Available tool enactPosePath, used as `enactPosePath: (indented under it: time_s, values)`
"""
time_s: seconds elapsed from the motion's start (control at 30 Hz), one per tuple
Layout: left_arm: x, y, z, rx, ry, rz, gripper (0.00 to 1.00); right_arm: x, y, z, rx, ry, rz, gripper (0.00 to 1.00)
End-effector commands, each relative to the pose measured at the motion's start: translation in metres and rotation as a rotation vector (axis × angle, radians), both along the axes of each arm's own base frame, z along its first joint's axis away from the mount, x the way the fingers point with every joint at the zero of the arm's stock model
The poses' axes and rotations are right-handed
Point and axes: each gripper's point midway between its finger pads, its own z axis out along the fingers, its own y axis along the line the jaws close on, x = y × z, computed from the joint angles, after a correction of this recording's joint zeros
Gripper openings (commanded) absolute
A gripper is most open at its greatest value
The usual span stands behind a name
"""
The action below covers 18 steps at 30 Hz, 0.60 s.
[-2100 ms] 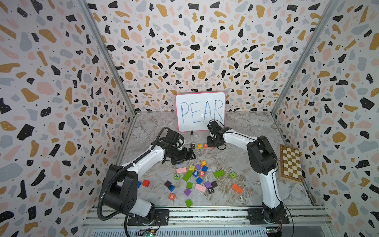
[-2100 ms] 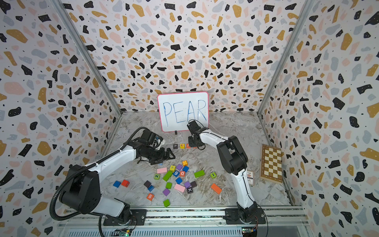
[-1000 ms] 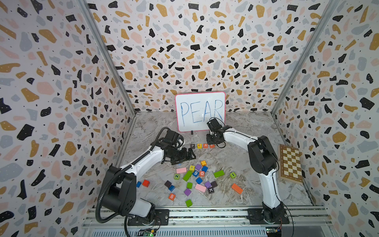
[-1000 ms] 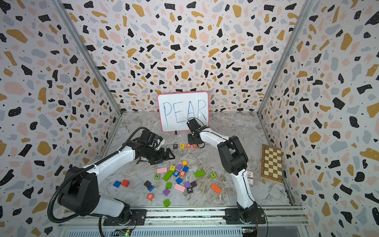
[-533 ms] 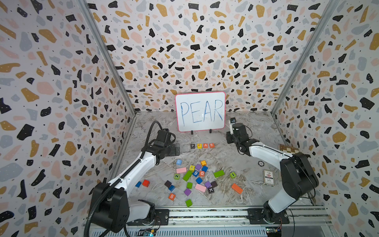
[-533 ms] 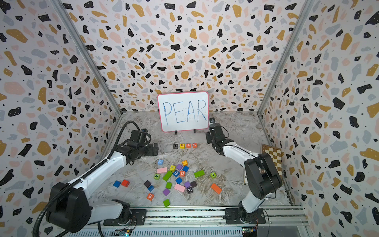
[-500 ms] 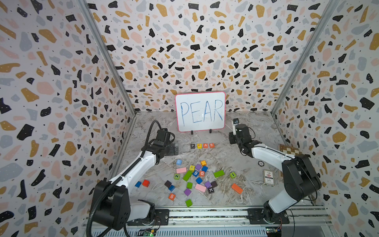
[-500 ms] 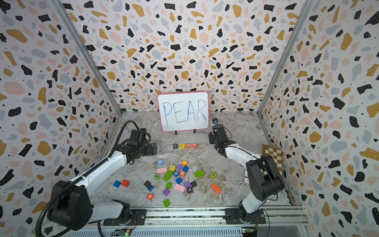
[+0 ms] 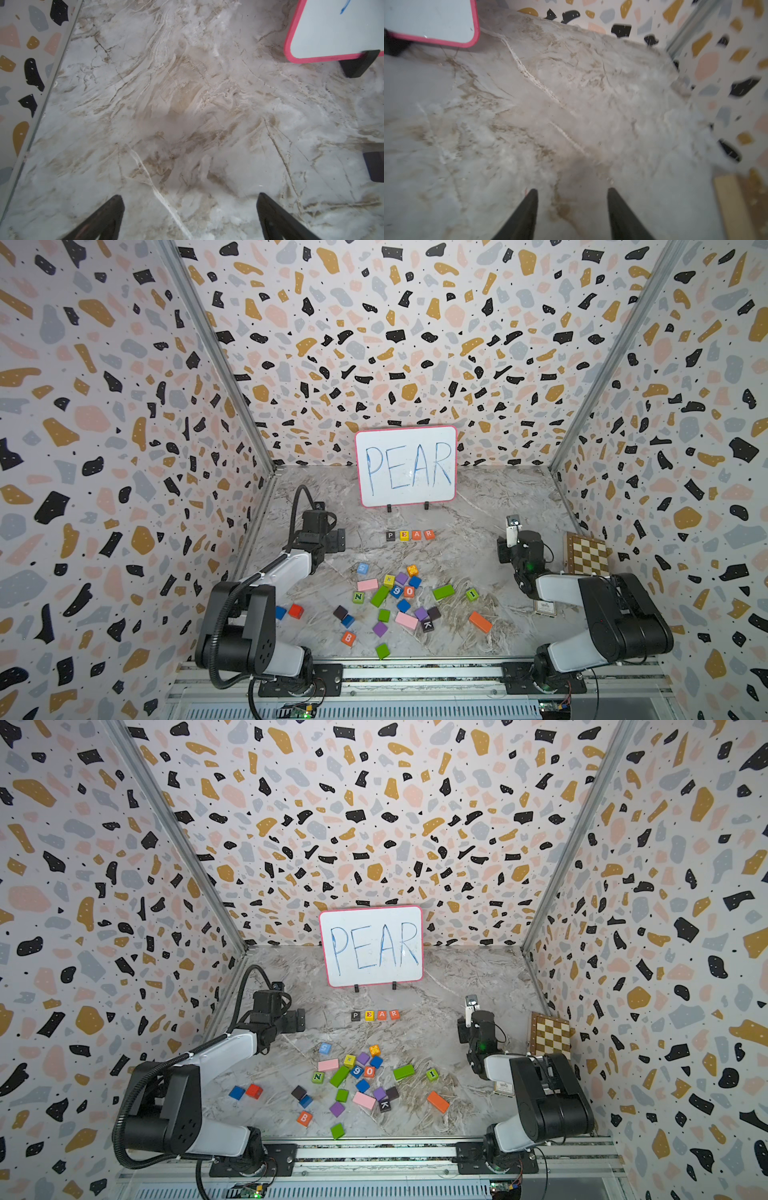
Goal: Spell the uppercase word “pear” with letter blocks
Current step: Reset both arms
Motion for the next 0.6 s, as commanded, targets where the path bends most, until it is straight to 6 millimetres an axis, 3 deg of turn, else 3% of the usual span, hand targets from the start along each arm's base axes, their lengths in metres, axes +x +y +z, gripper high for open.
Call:
enactPosePath:
  time_s: [0.0, 0.27, 0.4, 0.57]
  values:
    - [0.014, -0.001, 0.012, -0.015, -0.124, -0.045, 0.99, 0.018, 0.018, 0.047, 0.095, -0.19, 0.147, 1.0]
    - [0.003, 0.007, 0.033, 0.055, -0.347, -0.05, 0.99, 0.001, 0.015, 0.052, 0.142, -0.253, 0.191, 0.99]
    - [0.002, 0.011, 0.022, 0.054, -0.368, -0.025, 0.99, -0.007, 0.005, 0.052, 0.142, -0.317, 0.126, 0.99]
    - [0.0, 0.009, 0.014, 0.019, -0.4, -0.058, 0.99, -0.003, 0.002, 0.048, 0.144, -0.287, 0.105, 0.99]
